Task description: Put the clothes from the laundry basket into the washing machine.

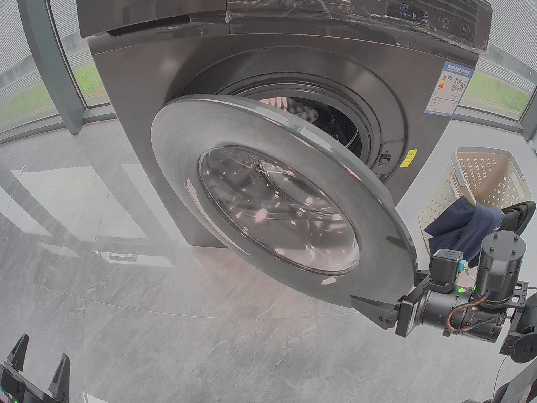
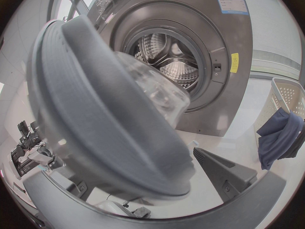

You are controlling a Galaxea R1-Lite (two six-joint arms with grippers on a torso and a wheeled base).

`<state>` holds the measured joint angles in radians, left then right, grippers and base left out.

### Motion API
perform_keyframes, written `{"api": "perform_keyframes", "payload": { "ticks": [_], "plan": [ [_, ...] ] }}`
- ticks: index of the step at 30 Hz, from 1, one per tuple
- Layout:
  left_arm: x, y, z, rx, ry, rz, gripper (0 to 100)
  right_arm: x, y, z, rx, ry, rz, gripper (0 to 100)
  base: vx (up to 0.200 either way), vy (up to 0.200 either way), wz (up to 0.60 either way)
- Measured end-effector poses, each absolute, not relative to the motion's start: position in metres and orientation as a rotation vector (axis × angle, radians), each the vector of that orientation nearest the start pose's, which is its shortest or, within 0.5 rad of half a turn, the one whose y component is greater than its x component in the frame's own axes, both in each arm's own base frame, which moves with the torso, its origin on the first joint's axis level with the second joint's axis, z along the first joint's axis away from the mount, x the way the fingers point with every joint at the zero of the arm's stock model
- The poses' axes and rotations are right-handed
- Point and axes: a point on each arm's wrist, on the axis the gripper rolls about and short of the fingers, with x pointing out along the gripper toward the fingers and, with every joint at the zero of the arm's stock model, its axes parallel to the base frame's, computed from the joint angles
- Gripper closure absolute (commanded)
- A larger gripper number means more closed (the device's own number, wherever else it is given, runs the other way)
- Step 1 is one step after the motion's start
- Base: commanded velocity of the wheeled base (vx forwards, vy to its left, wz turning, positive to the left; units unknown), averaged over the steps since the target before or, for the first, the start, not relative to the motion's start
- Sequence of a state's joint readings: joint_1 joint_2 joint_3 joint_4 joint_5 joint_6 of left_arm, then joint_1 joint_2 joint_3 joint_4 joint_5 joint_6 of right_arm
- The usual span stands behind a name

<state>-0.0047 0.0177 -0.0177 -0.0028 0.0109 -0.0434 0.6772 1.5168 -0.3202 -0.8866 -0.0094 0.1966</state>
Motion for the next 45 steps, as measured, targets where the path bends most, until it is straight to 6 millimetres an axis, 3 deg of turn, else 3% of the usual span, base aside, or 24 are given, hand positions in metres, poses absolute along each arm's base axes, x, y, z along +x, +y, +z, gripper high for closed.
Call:
{"api": "perform_keyframes", "payload": {
  "ticks": [8,16,23,28,33,45],
  "plan": [
    [-0.023,0.0,0.081,-0.043,-0.003,0.006,0,0.155,0.135,0.117,0.058,0.407,0.666,0,0.0,0.0,0.0],
    [-0.023,0.0,0.081,-0.043,-0.003,0.006,0,0.139,0.112,0.097,0.024,0.494,0.608,0,0.0,0.0,0.0],
    [-0.023,0.0,0.081,-0.043,-0.003,0.006,0,0.153,0.095,0.1,0.054,0.472,0.497,0,0.0,0.0,0.0],
    [-0.023,0.0,0.081,-0.043,-0.003,0.006,0,0.173,0.101,0.116,0.082,0.403,0.491,0,0.0,0.0,0.0],
    [-0.023,0.0,0.081,-0.043,-0.003,0.006,0,0.188,0.112,0.118,0.086,0.39,0.5,0,0.0,0.0,0.0],
    [-0.023,0.0,0.081,-0.043,-0.003,0.006,0,0.167,0.138,0.1,0.045,0.486,0.625,0,0.0,0.0,0.0]
  ]
}}
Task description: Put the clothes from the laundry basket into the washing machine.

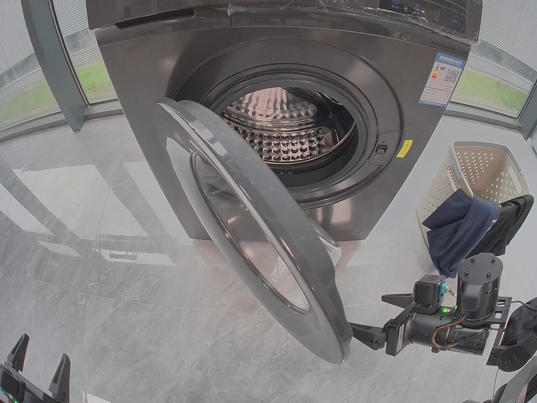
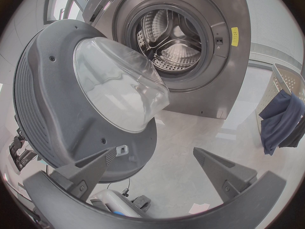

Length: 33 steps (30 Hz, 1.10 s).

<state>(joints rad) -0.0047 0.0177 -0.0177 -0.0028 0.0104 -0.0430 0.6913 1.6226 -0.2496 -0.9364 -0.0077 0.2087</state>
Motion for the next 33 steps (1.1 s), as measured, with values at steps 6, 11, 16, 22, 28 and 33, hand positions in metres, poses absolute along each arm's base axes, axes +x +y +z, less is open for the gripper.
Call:
{"api": "perform_keyframes", "payload": {
  "ticks": [6,11,16,22,28,33],
  "plan": [
    [-0.023,0.0,0.081,-0.043,-0.003,0.006,0,0.185,0.133,0.106,0.07,0.444,0.527,0,0.0,0.0,0.0],
    [-0.023,0.0,0.081,-0.042,-0.003,0.006,0,0.22,0.133,0.119,0.105,0.369,0.431,0,0.0,0.0,0.0],
    [-0.023,0.0,0.081,-0.042,-0.003,0.006,0,0.251,0.139,0.124,0.128,0.325,0.365,0,0.0,0.0,0.0],
    [-0.023,0.0,0.081,-0.043,-0.003,0.005,0,0.271,0.159,0.114,0.131,0.333,0.372,0,0.0,0.0,0.0],
    [-0.023,0.0,0.081,-0.043,-0.002,0.005,0,0.265,0.175,0.103,0.116,0.364,0.423,0,0.0,0.0,0.0],
    [-0.023,0.0,0.081,-0.043,-0.003,0.005,0,0.261,0.18,0.099,0.109,0.378,0.445,0,0.0,0.0,0.0]
  ]
}}
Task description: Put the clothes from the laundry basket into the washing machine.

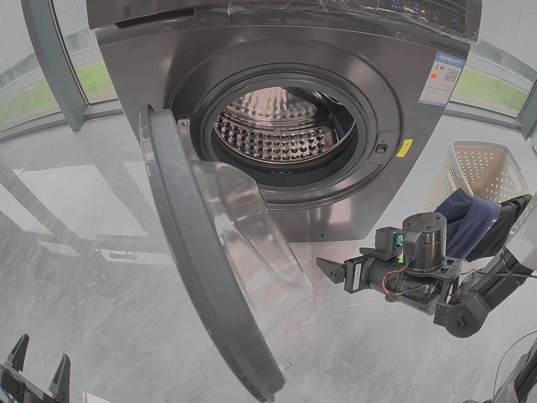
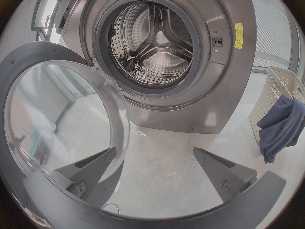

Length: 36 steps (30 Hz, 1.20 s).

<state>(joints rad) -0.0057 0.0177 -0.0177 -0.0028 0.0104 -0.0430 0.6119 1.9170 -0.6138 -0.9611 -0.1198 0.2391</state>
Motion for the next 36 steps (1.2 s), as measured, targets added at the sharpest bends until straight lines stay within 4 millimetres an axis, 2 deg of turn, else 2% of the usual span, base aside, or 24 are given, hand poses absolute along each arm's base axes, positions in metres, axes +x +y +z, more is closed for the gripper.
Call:
{"api": "perform_keyframes", "payload": {
  "ticks": [5,16,28,36],
  "plan": [
    [-0.023,0.0,0.081,-0.043,-0.003,0.004,0,0.266,0.186,0.101,0.115,0.366,0.457,0,0.0,0.0,0.0],
    [-0.023,0.0,0.081,-0.042,-0.002,0.003,0,0.26,0.23,0.088,0.123,0.343,0.566,0,0.0,0.0,0.0],
    [-0.023,0.0,0.081,-0.042,-0.003,0.001,0,0.266,0.241,0.079,0.118,0.35,0.585,0,0.0,0.0,0.0],
    [-0.023,0.0,0.081,-0.042,-0.003,0.001,0,0.275,0.257,0.072,0.12,0.34,0.603,0,-0.2,0.0,0.0]
  ]
}}
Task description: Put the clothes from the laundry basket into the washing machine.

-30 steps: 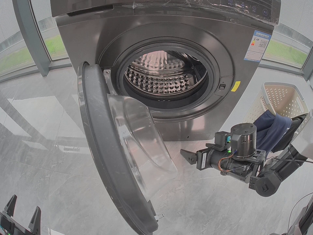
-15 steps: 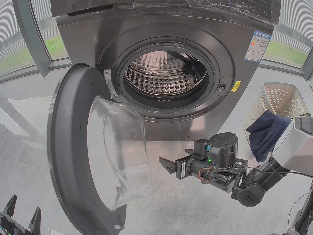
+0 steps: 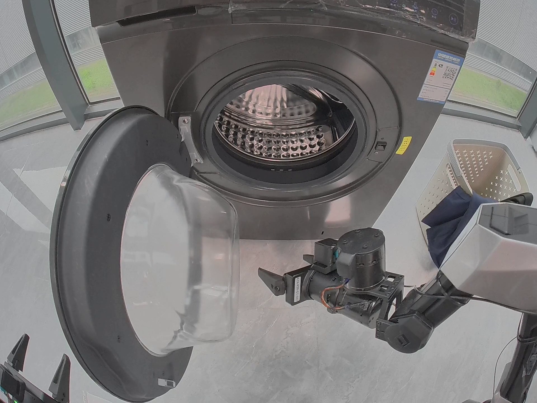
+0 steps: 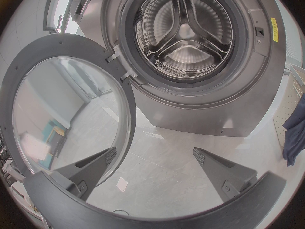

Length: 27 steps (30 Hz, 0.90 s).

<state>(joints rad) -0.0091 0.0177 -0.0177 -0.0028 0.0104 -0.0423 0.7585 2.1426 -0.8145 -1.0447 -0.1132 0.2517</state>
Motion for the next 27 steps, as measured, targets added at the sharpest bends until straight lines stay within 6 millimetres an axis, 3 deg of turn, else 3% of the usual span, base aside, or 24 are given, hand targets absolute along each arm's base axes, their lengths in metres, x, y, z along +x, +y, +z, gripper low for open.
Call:
{"api": "perform_keyframes", "payload": {
  "ticks": [17,27],
  "plan": [
    [-0.023,0.0,0.081,-0.044,-0.002,0.001,0,0.284,0.307,0.066,0.163,0.276,0.675,0,0.0,0.0,0.0],
    [-0.023,0.0,0.081,-0.044,-0.003,0.001,0,0.294,0.313,0.066,0.198,0.253,0.667,0,0.0,0.0,0.0]
  ]
}}
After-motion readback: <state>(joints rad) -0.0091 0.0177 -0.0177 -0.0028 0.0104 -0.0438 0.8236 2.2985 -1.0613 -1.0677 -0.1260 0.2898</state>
